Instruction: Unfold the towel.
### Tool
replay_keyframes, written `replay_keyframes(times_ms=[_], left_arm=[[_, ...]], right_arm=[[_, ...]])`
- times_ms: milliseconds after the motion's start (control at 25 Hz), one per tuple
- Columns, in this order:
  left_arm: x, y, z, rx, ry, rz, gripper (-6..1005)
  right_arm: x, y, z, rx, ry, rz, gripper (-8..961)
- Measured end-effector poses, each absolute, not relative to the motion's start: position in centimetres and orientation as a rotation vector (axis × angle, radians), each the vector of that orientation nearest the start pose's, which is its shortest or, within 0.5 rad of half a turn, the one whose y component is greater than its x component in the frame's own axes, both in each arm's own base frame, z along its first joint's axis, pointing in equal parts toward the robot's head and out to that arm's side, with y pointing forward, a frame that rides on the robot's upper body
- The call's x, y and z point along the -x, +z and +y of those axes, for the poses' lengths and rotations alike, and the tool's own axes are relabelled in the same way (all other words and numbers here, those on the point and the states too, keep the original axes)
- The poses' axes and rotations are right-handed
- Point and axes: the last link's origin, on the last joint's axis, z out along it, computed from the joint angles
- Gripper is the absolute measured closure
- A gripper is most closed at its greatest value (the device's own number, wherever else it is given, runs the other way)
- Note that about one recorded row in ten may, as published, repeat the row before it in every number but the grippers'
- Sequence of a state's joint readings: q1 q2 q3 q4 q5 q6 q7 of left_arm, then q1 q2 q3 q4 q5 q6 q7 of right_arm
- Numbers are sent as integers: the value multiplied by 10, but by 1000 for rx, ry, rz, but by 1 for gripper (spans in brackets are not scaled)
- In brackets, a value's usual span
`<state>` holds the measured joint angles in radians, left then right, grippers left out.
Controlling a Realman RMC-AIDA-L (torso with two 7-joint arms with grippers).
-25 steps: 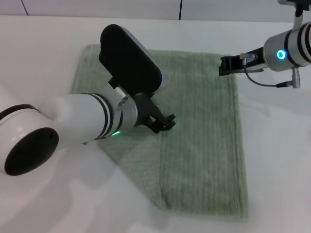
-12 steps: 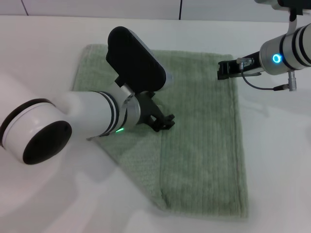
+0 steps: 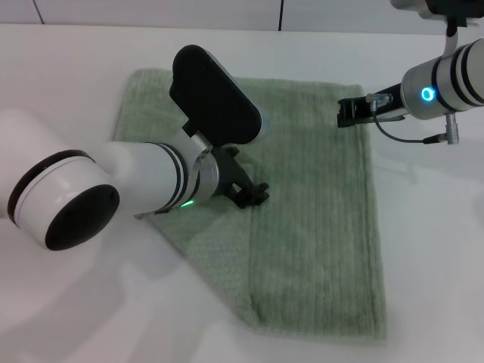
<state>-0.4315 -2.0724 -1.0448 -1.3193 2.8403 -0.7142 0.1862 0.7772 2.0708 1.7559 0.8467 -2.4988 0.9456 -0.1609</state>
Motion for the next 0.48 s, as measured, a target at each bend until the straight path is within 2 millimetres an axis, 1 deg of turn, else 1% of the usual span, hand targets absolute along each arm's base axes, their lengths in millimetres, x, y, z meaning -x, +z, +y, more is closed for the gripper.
replay_keyframes(times_ms=[480], left_arm=[[167, -110, 338, 2436, 239, -449, 401]], right_arm=[[-195, -45, 428, 2129, -21, 1420, 954]])
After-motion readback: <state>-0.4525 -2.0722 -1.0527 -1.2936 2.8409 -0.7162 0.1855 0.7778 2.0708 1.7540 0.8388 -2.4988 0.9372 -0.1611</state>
